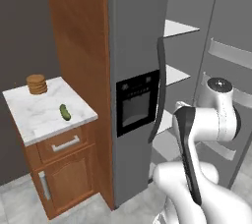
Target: Place the lemon wedge and cucumber inside the fridge drawer. Close the drawer after placing the vegetables.
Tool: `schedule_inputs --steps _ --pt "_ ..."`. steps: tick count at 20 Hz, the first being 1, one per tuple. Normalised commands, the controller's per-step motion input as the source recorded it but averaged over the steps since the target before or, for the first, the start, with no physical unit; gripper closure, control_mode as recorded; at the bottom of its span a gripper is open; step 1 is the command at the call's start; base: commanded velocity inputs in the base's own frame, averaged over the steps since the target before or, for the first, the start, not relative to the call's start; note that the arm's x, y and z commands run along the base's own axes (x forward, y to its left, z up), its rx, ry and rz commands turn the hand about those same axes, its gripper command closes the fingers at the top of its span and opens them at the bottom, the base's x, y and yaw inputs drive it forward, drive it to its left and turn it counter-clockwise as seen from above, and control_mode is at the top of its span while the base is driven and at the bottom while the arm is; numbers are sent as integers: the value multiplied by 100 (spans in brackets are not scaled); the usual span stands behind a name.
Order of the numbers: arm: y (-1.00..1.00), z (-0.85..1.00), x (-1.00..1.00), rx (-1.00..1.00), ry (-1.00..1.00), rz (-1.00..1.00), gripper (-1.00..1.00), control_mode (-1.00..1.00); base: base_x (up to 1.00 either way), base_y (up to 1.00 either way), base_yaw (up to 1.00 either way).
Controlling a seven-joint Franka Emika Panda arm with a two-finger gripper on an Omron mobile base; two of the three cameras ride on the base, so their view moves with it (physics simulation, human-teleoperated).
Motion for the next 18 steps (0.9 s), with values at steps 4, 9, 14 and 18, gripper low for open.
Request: schedule_inputs --steps 4,9,14,18 --pt "0 0 0 0 0 0 -100 100 -33 100 35" --pt "0 0 0 0 0 0 -100 100 29 100 38" --pt "0 0 0 0 0 0 -100 100 95 66 24" --pt "0 0 0 0 0 0 -100 100 89 3 11"
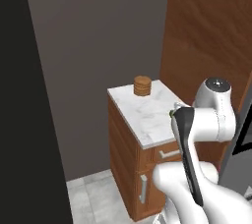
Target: Place the lemon wedge and cucumber inside the fridge drawer. Close the drawer after placing the vegetables.
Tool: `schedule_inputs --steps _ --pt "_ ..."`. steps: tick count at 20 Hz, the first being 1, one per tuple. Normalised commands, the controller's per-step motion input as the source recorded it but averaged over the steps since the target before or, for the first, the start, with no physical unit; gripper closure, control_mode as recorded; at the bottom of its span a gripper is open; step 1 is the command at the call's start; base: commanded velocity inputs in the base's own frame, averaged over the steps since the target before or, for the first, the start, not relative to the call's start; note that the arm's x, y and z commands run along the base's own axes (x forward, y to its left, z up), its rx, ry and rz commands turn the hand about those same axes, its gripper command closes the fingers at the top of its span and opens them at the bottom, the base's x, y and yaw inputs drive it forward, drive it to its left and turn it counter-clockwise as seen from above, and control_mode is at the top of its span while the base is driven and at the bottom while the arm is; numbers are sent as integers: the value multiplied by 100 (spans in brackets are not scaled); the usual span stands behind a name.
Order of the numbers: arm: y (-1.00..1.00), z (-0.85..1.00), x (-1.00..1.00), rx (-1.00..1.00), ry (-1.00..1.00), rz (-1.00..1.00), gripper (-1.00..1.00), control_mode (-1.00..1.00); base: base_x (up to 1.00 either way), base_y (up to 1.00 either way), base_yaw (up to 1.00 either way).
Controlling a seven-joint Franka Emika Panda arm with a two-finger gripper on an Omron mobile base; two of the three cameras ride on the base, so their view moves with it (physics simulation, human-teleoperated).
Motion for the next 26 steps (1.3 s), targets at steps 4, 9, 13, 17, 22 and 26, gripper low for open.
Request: schedule_inputs --steps 4,9,13,17,22,26 --pt "-12 0 13 0 0 0 -100 -100 22 -40 0" --pt "-20 -15 97 0 0 9 -100 -100 0 0 0" --pt "-6 -26 100 0 7 14 -100 -100 0 0 0" --pt "-2 -33 94 0 24 14 -100 -100 0 0 0" --pt "-35 -22 48 -1 22 17 -100 -100 0 0 0" --pt "-23 -14 69 -3 27 15 -100 -100 0 0 0"
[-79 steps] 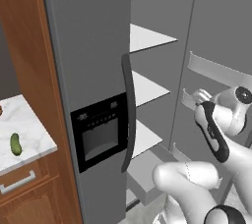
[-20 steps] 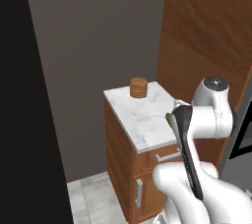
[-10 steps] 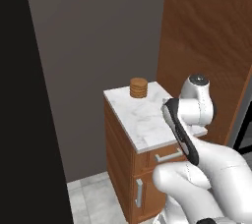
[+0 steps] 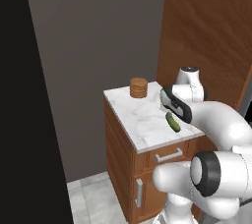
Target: Place the lemon wedge and cucumber inside the fridge drawer. Close the drawer after placing the vegetables.
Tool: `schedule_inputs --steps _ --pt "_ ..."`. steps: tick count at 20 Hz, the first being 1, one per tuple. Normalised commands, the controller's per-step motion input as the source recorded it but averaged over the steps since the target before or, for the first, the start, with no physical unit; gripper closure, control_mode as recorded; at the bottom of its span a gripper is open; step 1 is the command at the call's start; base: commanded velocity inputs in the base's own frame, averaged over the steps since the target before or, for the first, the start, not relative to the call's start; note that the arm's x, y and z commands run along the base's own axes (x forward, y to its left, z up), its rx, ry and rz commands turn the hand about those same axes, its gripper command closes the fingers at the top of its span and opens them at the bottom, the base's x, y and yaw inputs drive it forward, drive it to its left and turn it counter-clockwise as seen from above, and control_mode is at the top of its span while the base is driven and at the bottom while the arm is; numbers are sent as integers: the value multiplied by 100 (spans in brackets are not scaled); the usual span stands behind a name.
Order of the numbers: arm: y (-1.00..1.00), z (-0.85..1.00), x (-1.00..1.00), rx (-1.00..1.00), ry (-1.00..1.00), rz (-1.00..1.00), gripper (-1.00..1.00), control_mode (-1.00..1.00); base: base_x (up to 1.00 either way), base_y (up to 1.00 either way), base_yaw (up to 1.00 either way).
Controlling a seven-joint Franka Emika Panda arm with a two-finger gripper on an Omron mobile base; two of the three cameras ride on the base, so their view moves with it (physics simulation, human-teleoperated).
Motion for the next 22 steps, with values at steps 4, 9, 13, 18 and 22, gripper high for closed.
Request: schedule_inputs --steps 4,9,13,18,22 --pt "-16 -54 77 -2 16 12 -100 -100 0 0 0" --pt "-36 -84 43 0 0 14 -100 -100 0 0 0" --pt "-23 -80 47 0 0 14 -100 -100 0 0 0" --pt "0 -58 62 0 0 6 -100 -100 0 0 0" --pt "5 -28 52 0 0 0 -100 -100 0 0 0"
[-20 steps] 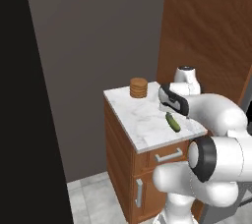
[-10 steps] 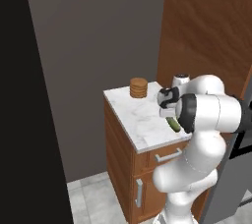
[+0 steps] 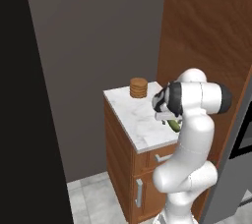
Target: Place the lemon wedge and cucumber inside the fridge drawer. Close the drawer after placing the vegetables.
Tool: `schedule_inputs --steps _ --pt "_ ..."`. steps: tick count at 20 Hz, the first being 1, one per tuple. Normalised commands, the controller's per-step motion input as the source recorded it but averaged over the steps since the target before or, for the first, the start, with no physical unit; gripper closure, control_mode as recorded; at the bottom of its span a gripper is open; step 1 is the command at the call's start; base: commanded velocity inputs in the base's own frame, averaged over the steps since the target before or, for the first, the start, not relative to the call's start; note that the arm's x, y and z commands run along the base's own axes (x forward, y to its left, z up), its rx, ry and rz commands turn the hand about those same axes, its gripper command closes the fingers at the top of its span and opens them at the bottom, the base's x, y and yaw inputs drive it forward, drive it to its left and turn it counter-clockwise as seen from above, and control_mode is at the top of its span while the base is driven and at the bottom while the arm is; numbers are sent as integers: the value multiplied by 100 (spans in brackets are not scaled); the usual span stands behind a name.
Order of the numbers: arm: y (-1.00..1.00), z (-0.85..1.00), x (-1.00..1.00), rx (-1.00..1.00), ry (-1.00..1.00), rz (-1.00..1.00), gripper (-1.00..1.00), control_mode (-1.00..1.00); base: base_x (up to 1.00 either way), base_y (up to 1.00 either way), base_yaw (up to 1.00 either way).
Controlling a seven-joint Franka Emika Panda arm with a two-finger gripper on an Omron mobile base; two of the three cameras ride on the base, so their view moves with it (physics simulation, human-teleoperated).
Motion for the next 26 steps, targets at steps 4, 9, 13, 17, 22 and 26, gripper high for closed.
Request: schedule_inputs --steps 4,9,13,17,22,26 --pt "15 -70 -6 -10 0 1 100 -100 0 0 0" --pt "32 -20 -3 -3 5 2 100 -100 0 0 0" --pt "9 15 -68 5 -10 0 100 -100 0 0 0" --pt "1 88 -100 11 -12 0 100 -100 0 0 0" --pt "0 100 -99 12 -5 0 100 -100 0 0 0" --pt "4 100 -87 15 0 0 100 -100 0 0 0"
